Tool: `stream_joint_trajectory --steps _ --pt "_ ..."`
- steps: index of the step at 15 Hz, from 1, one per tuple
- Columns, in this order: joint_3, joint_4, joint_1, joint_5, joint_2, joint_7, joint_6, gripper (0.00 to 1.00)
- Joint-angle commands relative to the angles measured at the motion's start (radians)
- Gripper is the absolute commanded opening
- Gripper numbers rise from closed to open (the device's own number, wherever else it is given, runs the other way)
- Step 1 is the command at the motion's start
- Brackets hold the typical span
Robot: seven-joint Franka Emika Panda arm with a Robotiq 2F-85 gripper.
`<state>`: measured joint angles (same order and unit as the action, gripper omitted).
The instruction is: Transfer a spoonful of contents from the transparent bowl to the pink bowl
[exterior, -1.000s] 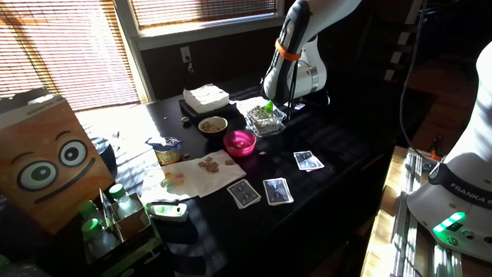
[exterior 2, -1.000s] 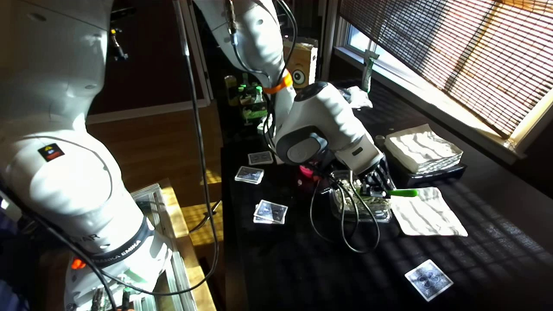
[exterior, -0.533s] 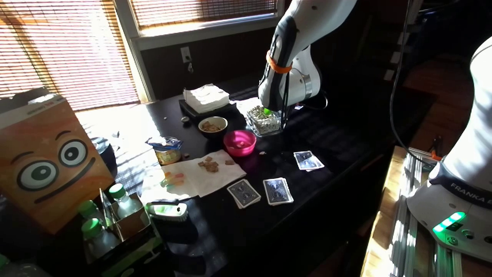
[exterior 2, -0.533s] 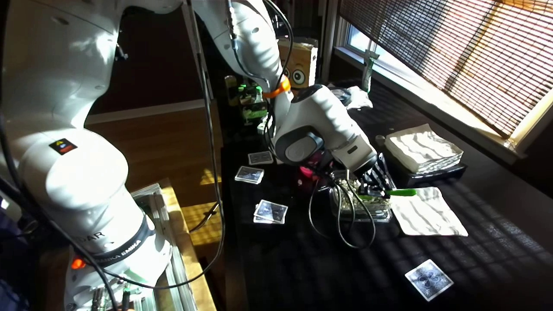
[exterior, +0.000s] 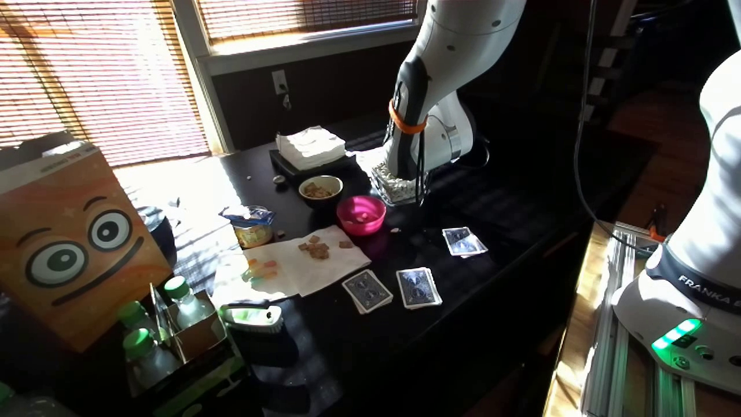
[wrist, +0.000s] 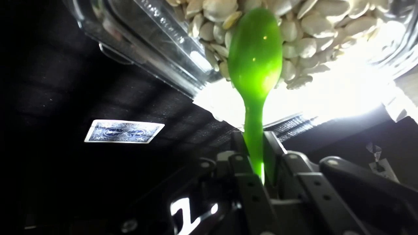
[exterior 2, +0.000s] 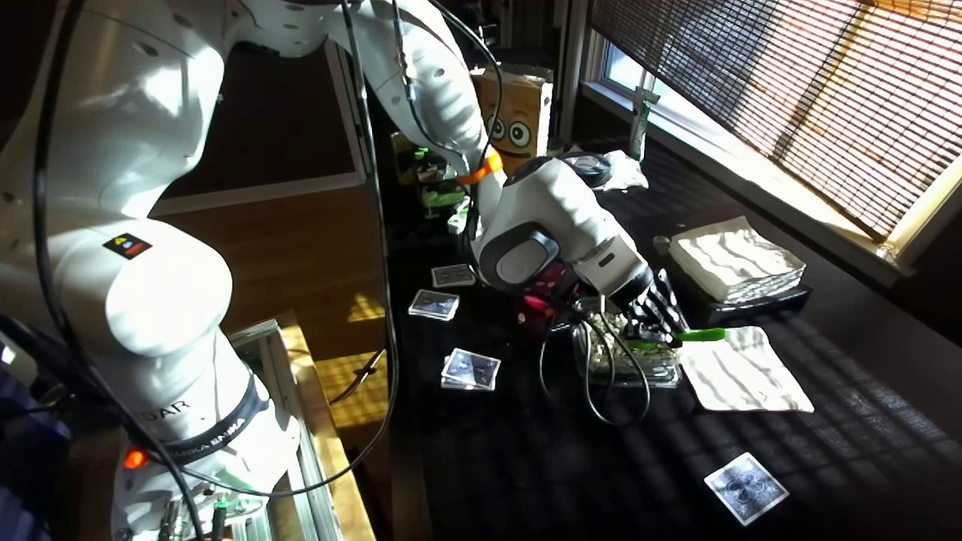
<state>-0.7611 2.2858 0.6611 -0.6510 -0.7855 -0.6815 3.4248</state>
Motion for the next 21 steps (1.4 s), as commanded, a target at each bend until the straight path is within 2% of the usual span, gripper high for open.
stream_joint_trajectory --steps 1,14,18,21 --pt "-0.048 -0.040 0.060 -0.059 -0.086 -0.028 -0.039 0.05" --pt "-0.090 -0.078 0.091 -0.037 -0.072 -0.087 -0.293 0.05" --pt "-0.141 -0.073 0.137 -0.050 -0.093 -0.154 -0.294 0.05" --pt "-0.205 -0.062 0.202 -0.049 -0.132 -0.214 -0.299 0.05"
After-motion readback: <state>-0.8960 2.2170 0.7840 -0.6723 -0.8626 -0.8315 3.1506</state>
